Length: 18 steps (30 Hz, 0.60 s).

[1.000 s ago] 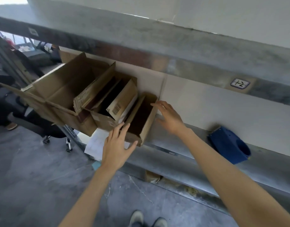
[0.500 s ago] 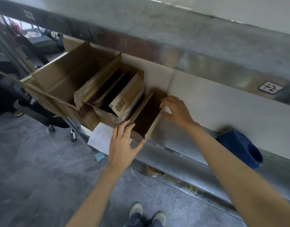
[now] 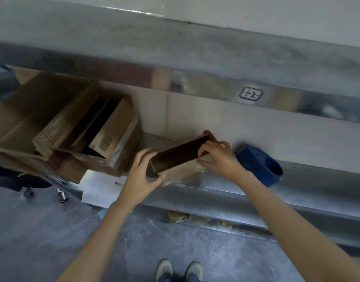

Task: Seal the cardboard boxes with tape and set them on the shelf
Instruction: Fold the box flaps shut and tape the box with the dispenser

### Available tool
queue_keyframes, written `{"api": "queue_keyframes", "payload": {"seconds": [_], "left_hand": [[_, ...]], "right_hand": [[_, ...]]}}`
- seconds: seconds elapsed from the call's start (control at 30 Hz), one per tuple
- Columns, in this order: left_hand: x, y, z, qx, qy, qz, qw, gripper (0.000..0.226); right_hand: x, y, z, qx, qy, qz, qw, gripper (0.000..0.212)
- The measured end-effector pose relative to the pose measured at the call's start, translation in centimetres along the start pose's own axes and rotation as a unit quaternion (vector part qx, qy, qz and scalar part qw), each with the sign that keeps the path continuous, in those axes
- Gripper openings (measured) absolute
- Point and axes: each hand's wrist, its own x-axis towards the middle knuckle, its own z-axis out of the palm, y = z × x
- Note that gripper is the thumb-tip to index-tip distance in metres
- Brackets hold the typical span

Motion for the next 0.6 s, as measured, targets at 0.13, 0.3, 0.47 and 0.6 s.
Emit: {"api": "queue_keyframes", "payload": {"seconds": [0.13, 0.3, 0.47, 0.6], "left_hand": [[2.6, 1.2, 1.5, -0.009, -0.036, 0.0, 0.999, 0.067], [3.9, 2.2, 2.8, -0.065, -0.045, 0.008, 0.997, 0.064], [3.9, 2.4, 3.5, -0.122, -0.047, -0.002, 0.991, 0.059], [3.8, 2.6, 3.6, -0.138, -0.043, -0.006, 0.989, 0.056]], "right_hand": [[-3.3, 1.3, -0.8, -0.019, 0.066, 0.018, 0.997, 0.011], [-6.0, 1.8, -1.1, -0.034, 0.111, 0.04, 0.992, 0.008], [-7.3, 1.9, -1.3, -0.026, 0.117, 0.052, 0.991, 0.009], [-7.5, 2.3, -1.3, 0.001, 0.106, 0.052, 0.993, 0.012]]}}
